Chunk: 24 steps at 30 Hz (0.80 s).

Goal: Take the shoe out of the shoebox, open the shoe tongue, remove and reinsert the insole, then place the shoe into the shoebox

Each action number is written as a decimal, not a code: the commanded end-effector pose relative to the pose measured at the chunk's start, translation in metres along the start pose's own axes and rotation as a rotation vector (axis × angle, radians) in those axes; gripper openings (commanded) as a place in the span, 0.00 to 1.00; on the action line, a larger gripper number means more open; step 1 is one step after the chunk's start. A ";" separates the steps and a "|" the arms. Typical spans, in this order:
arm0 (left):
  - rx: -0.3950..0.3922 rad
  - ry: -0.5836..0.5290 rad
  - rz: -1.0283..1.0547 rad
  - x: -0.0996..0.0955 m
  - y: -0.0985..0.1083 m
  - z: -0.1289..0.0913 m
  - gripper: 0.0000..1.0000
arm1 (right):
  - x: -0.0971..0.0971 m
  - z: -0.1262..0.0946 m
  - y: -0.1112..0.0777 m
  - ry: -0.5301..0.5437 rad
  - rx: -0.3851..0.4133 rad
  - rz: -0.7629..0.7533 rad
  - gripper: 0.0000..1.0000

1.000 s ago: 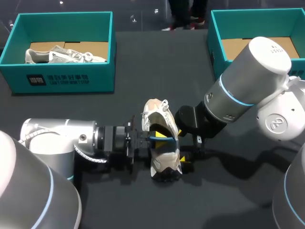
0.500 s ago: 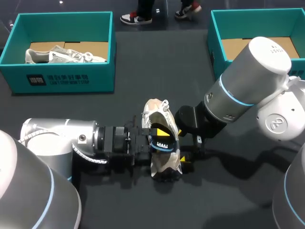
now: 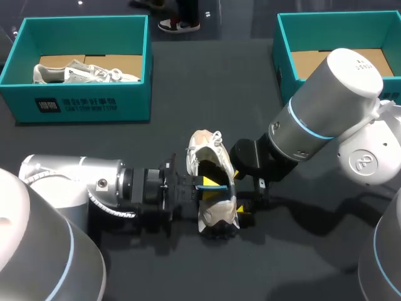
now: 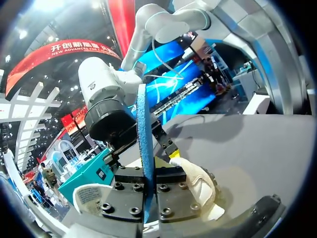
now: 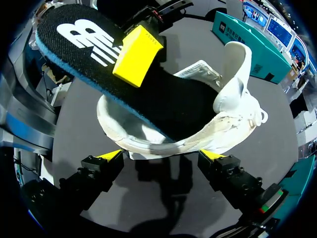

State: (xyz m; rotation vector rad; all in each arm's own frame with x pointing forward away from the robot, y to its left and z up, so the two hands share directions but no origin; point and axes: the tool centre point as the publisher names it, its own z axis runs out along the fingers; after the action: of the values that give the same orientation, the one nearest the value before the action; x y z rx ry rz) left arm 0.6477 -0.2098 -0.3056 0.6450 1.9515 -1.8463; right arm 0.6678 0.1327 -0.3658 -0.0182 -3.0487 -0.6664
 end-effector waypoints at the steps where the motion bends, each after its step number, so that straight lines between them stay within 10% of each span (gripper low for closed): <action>1: -0.004 -0.016 0.012 -0.001 0.019 0.013 0.00 | 0.001 0.000 0.000 -0.003 0.000 0.000 1.00; 14: -0.049 -0.041 -0.027 -0.011 0.039 0.011 0.00 | 0.001 0.000 0.000 -0.003 0.000 0.000 1.00; 18: -0.040 -0.034 -0.026 -0.009 0.026 0.007 0.39 | 0.001 0.000 0.000 -0.003 0.000 0.000 1.00; 24: -0.027 -0.003 0.000 -0.003 0.004 0.003 0.42 | 0.001 0.000 0.000 -0.003 0.000 0.000 1.00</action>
State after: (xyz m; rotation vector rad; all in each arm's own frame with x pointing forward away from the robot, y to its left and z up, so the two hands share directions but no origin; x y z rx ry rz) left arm 0.6609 -0.2227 -0.3161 0.6304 1.9578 -1.8301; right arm 0.6678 0.1327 -0.3658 -0.0181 -3.0487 -0.6665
